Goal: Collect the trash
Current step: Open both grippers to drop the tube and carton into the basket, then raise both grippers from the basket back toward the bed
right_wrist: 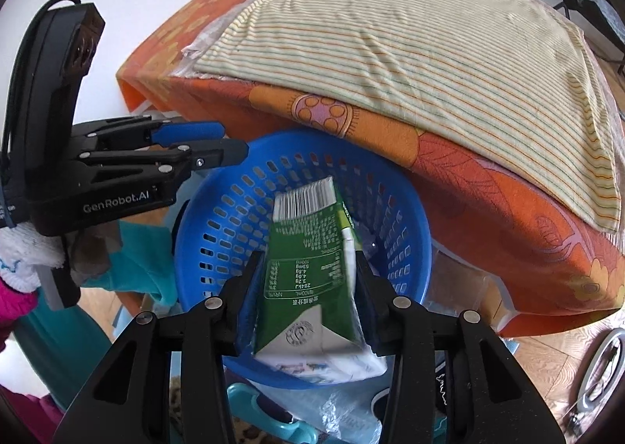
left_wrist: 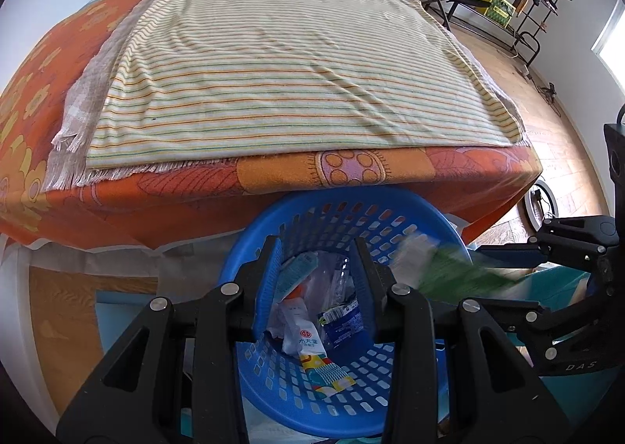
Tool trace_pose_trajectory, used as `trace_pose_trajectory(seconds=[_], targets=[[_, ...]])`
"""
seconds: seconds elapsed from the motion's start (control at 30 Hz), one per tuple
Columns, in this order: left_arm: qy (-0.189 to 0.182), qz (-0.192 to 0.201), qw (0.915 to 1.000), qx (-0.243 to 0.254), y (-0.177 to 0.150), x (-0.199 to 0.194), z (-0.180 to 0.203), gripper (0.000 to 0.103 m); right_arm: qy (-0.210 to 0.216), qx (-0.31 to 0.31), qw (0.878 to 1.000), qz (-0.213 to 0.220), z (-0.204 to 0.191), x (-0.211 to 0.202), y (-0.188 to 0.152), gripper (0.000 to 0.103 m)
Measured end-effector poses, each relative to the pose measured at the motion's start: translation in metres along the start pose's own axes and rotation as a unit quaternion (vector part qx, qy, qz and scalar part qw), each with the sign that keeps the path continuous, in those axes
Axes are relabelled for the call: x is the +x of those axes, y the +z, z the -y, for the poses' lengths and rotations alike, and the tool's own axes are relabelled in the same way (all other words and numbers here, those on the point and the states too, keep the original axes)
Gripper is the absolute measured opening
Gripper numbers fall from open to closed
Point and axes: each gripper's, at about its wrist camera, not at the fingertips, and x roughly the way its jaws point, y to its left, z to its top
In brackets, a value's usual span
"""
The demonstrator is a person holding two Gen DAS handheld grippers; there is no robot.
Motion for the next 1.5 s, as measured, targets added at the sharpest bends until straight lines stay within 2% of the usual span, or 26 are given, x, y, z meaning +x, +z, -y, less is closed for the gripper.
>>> trace_pose_trajectory(seconds=[0.17,0.53,0.93,1.0,1.07,1.3,1.37,1.5], targets=[[0.002,0.000,1.0000,-0.005,0.000,-0.001,-0.003,0.036,0.008,-0.003,1.000,0.006,-0.001,-0.002,-0.001,0.042],[0.003,0.008,0.9999,-0.011,0.006,-0.006,-0.003,0.036,-0.007,-0.014,1.000,0.010,-0.003,-0.006,0.002,0.043],[0.013,0.061,0.9979,-0.017,0.045,-0.038,-0.002,0.037,-0.031,-0.022,0.998,0.055,0.000,-0.036,0.031,0.043],[0.015,0.071,0.9972,-0.016,0.054,-0.044,0.000,0.040,-0.037,-0.022,0.997,0.067,0.002,-0.043,0.037,0.044],[0.016,0.090,0.9957,-0.015,0.065,-0.053,0.002,0.053,-0.043,-0.022,0.996,0.079,0.004,-0.049,0.043,0.044],[0.025,0.133,0.9908,-0.002,0.098,-0.076,0.009,0.055,-0.055,-0.013,0.991,0.120,0.012,-0.073,0.069,0.044],[0.028,0.143,0.9893,0.001,0.107,-0.082,0.008,0.062,-0.056,-0.009,0.990,0.128,0.014,-0.076,0.077,0.044],[0.035,0.167,0.9854,0.003,0.125,-0.094,0.005,0.064,-0.069,-0.015,0.988,0.140,0.018,-0.084,0.087,0.048]])
